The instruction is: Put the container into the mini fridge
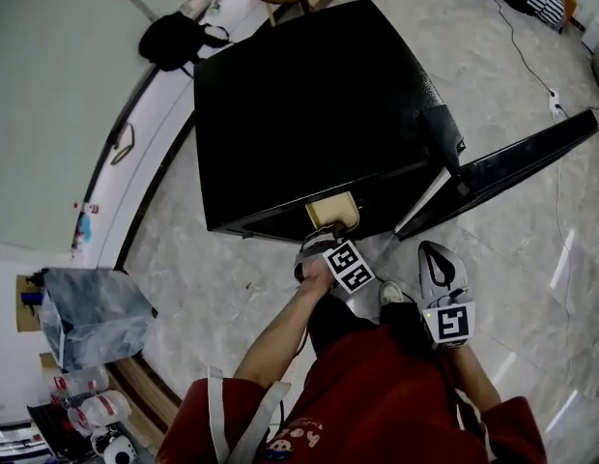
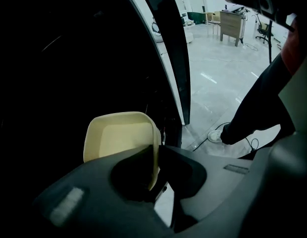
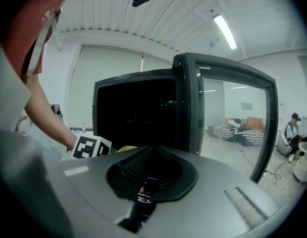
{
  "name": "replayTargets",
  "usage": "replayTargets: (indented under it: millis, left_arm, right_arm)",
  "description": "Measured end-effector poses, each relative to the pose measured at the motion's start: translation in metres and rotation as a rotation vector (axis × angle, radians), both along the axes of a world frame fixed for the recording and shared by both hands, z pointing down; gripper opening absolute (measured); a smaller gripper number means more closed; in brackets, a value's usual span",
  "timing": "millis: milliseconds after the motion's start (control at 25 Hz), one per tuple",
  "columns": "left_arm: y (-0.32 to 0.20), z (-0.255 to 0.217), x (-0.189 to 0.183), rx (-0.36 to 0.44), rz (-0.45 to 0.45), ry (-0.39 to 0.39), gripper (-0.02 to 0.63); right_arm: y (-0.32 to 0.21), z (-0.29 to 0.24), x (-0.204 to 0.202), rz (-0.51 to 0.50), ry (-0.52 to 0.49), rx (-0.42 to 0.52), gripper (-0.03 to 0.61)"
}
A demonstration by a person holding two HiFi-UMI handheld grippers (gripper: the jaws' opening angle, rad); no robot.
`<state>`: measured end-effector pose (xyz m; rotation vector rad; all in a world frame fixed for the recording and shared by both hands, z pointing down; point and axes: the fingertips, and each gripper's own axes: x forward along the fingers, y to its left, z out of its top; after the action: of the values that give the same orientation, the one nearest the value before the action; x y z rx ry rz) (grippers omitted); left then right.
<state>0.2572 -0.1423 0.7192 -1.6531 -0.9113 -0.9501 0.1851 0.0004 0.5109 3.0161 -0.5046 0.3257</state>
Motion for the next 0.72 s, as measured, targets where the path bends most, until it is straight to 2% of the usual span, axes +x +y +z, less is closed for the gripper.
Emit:
replayTargets:
  millis: [320,720]
  left_arm:
    - [0.007,0.020,0.034,0.019,0.094,-0.008,0.037]
    - [-0.004,0.045,0.065,0.066,0.152,0.004,0.046]
  right_arm:
    - [-0.010,0.008,-0.003,0.061,-0.033,-0.029,0.000]
    - [-0.032,0.020,-0.006,0.135,-0.070,-0.053,0.000]
